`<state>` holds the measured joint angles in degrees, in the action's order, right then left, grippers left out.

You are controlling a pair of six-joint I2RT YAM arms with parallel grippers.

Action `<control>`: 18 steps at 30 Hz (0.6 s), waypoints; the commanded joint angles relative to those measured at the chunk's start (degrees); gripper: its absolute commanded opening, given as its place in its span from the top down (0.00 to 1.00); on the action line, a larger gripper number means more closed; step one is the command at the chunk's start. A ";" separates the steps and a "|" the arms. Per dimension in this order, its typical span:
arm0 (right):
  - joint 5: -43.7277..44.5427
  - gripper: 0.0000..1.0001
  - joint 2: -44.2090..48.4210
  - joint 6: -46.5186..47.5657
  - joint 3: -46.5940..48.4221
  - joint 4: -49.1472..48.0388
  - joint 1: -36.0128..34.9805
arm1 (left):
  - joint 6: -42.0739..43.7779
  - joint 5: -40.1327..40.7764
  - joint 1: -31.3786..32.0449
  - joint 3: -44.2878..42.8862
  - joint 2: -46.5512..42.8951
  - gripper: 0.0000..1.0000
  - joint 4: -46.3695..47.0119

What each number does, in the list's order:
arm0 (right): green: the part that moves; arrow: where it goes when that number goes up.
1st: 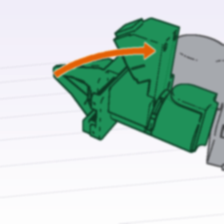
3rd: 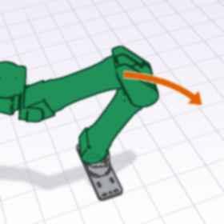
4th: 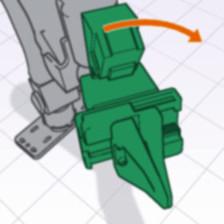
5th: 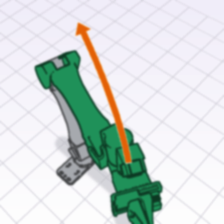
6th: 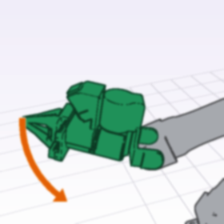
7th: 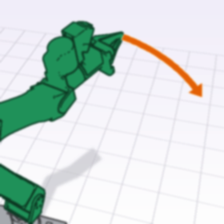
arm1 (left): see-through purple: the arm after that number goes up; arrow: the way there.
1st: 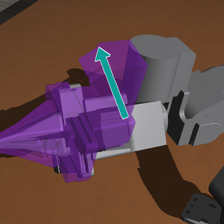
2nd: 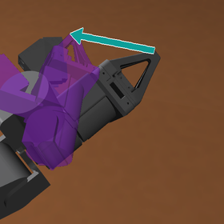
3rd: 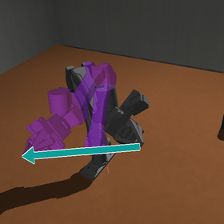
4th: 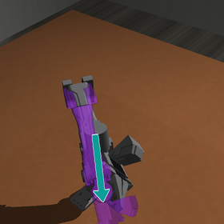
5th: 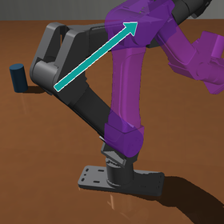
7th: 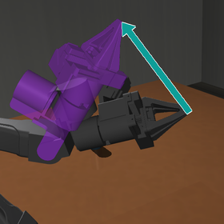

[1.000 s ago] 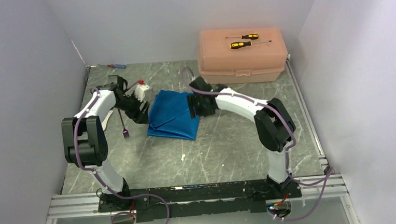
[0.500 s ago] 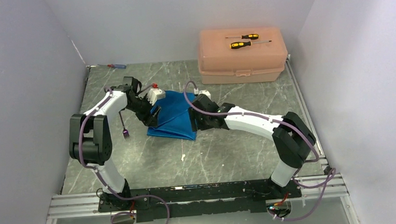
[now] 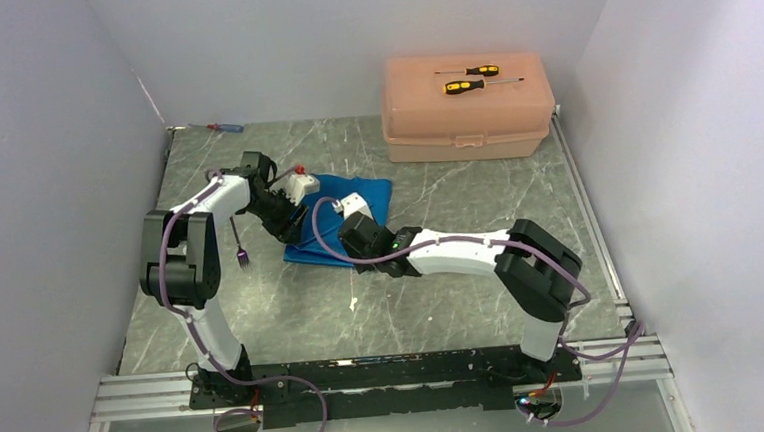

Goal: Fold the napkin into a case and place the utensils inside
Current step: Smooth out the square-folded napkin at the center of the board.

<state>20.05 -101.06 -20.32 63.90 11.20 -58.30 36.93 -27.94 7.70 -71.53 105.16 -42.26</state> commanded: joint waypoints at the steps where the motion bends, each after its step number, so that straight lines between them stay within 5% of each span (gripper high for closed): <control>1: 0.61 0.55 -2.69 5.54 2.33 -5.18 0.20 | -0.94 -0.93 -0.06 -1.34 0.23 0.48 -0.27; 18: -2.19 0.59 -5.65 5.95 -0.80 -9.05 0.16 | -0.75 -0.85 -2.83 -2.58 0.65 0.47 -1.82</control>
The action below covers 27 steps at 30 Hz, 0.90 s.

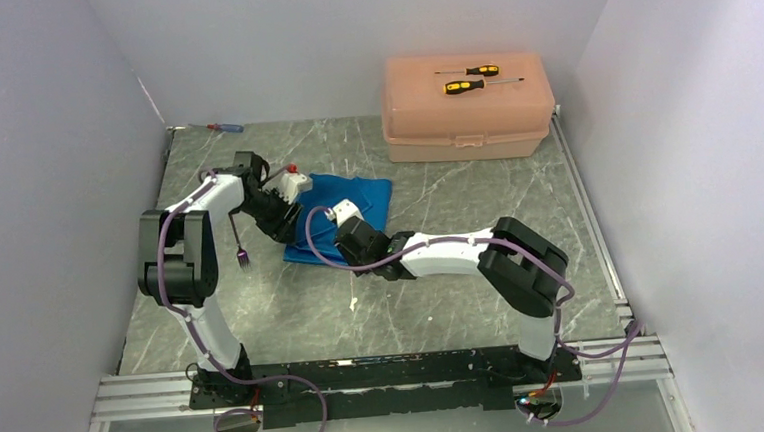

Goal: Fold the napkin into a case and place the utensils inside
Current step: Smooth out the square-folded napkin at the center of the board.

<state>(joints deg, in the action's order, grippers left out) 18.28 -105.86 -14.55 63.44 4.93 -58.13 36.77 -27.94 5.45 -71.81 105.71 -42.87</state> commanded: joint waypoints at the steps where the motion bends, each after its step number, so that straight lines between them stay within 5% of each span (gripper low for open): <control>1: -0.50 0.59 -1.05 0.26 -0.53 -2.81 -0.02 | -0.69 -1.01 -0.69 -2.45 0.02 0.47 -1.36; 8: 0.87 0.70 -1.45 0.24 -1.12 -3.33 -0.03 | -0.59 -1.40 -0.81 -3.28 0.15 0.47 -2.11; 14: 2.72 0.95 0.06 -0.27 -2.18 -3.42 -0.02 | -0.79 -1.76 -0.88 -3.50 0.37 0.48 -2.30; 27: 7.24 0.99 3.53 -0.36 -4.04 1.94 -2.69 | -1.37 -1.95 -0.82 -4.70 -0.44 0.64 -3.21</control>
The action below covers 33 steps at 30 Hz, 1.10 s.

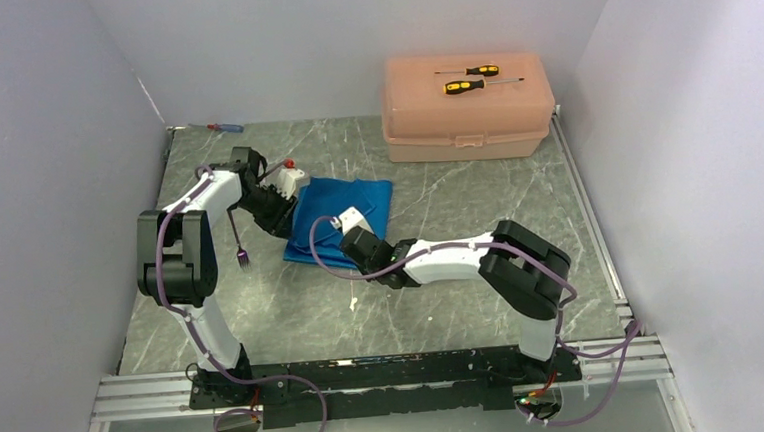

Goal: Fold the napkin into a case and place the utensils inside
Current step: Smooth out the square-folded napkin at the center of the board.

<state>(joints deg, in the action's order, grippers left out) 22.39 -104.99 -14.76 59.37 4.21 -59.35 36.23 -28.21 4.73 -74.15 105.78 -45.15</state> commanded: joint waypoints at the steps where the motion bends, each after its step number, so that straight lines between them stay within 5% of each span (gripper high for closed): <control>1: 3.55 0.99 2.82 -0.03 0.09 3.19 -1.77 | -0.85 -1.91 -0.08 -2.40 -0.49 0.66 -1.13; 24: 5.26 0.95 2.63 2.91 3.87 7.49 -6.98 | -1.12 -5.53 -0.26 2.42 -3.67 0.64 -2.69; 30: 2.91 0.88 1.95 3.33 4.36 7.62 -7.09 | -1.44 -6.87 -1.23 1.84 -3.55 0.64 -3.36; 33: 0.83 0.76 1.57 3.42 5.54 8.41 -7.01 | -1.98 -9.28 -2.85 0.22 -2.99 0.64 -5.20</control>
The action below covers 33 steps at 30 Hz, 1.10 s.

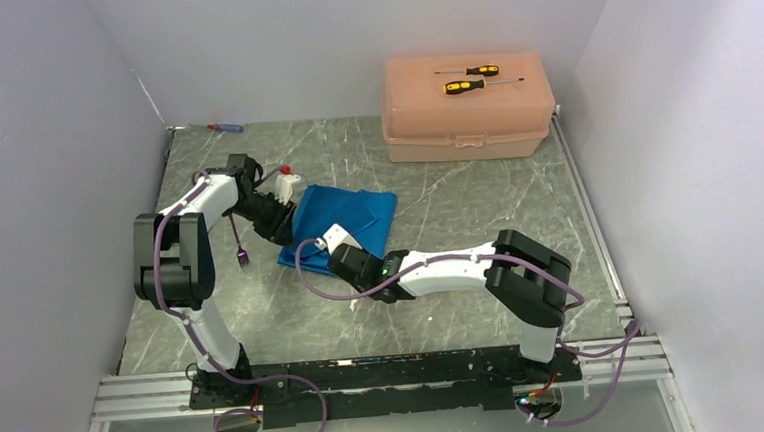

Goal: Fold the napkin into a case and place the utensils inside
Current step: Smooth out the square-folded napkin at the center of the board, then pick up the top corner of the square-folded napkin from the center of the board.

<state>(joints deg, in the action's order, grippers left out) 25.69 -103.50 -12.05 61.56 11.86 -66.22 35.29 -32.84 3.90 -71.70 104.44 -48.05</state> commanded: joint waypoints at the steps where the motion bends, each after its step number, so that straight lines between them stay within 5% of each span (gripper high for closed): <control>1: -3.15 0.69 0.29 0.66 4.09 1.47 0.10 | -0.97 -5.26 -2.57 -2.86 -1.57 0.64 -2.91; 4: -7.44 0.48 3.65 -0.59 5.44 2.80 2.97 | 0.36 -5.37 -3.41 -4.06 -1.58 0.63 -4.70; 7: -11.92 0.40 8.36 -4.03 6.20 3.14 9.46 | 1.58 -4.92 -3.71 -4.49 -2.04 0.62 -5.87; 12: -17.23 0.39 8.85 -11.19 9.91 5.50 17.90 | 1.76 -4.46 -3.73 -4.59 -2.79 0.61 -6.16; 17: -20.24 0.37 1.87 -14.94 14.87 8.95 22.66 | 1.24 -2.94 -5.81 -5.50 -4.74 0.45 -5.48; 18: -21.30 0.37 0.74 -15.65 15.36 8.62 23.43 | 1.19 -2.45 -5.81 -5.80 -5.21 0.35 -5.47; 19: -22.40 0.38 -0.34 -16.51 15.75 8.17 24.19 | 1.31 -2.15 -5.93 -6.11 -5.53 0.11 -5.59; 20: -23.84 0.38 -1.17 -17.20 16.00 6.89 24.86 | 1.39 -1.94 -6.06 -6.60 -5.79 0.06 -5.83; 33: -25.50 0.45 -10.07 -18.96 21.22 6.36 28.41 | 0.70 5.55 -6.87 -13.01 -7.98 0.05 -5.71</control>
<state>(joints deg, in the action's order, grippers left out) 1.19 -113.27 -29.63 79.90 19.92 -38.76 36.36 -30.89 -2.59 -81.21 99.77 -54.19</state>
